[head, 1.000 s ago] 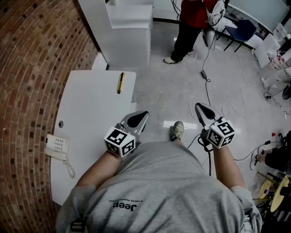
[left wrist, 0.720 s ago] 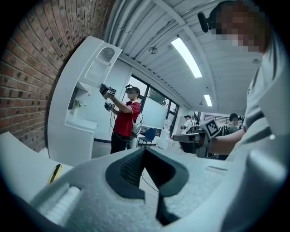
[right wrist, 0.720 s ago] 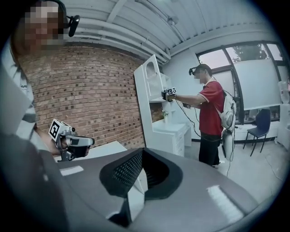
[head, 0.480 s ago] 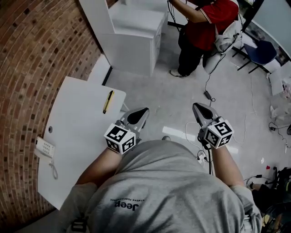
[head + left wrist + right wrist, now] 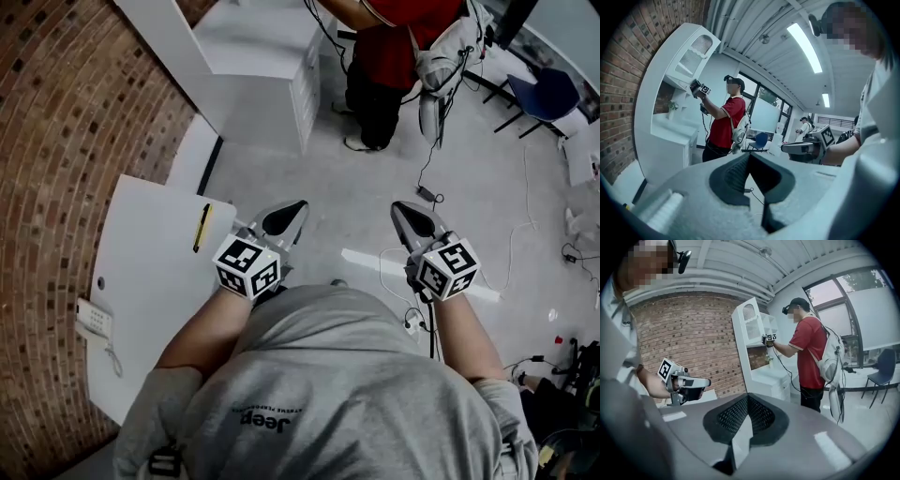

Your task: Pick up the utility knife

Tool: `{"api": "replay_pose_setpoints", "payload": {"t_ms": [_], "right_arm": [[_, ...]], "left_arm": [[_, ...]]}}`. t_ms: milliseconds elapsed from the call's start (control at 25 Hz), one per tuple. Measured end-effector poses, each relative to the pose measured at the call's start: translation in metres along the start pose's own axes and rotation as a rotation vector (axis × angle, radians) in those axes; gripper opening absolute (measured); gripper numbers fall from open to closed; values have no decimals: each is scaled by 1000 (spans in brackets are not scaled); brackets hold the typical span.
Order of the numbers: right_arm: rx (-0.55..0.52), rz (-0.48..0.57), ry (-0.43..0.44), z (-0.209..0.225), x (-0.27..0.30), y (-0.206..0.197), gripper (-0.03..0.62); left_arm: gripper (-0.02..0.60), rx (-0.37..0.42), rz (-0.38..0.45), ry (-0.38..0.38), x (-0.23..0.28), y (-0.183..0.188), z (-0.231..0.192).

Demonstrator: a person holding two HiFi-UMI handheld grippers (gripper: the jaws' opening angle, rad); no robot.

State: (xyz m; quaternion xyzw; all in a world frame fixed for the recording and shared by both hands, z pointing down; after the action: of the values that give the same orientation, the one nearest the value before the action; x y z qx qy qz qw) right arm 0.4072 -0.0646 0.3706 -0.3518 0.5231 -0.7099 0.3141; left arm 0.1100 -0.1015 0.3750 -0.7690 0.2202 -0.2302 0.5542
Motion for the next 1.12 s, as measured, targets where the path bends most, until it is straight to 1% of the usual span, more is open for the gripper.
{"api": "replay_pose_setpoints", "payload": {"t_ms": [80, 280, 400, 480, 640, 840, 1120], "right_arm": [[16, 0, -36, 3, 1, -4, 9], [38, 13, -157, -1, 9, -13, 9], [63, 30, -232, -5, 4, -15, 9], [69, 31, -266, -8, 1, -15, 9], [57, 30, -284, -14, 3, -8, 9], [43, 27, -279, -12, 3, 0, 9], [42, 26, -267, -5, 4, -2, 9]], "left_arm": [[0, -7, -16, -22, 9, 0, -10], [0, -7, -46, -106, 21, 0, -40], [0, 14, -71, -159, 25, 2, -49], [0, 19, -73, -193, 30, 6, -52], [0, 1, -67, -210, 27, 10, -57], [0, 1, -60, -201, 25, 12, -57], [0, 1, -54, -186, 23, 9, -54]]}}
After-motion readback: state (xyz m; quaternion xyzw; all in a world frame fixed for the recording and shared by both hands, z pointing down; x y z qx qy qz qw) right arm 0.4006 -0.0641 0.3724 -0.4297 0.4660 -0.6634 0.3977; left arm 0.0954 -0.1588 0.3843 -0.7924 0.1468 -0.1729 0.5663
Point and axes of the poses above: the fingertips, and each gripper's own axes: x forward along the fingers, z to its right, y out of its top, the point moved 10 cm from there along -x, backward along the fingers, and after that the axes turned 7 degrees about z, right-handed, at the moved point
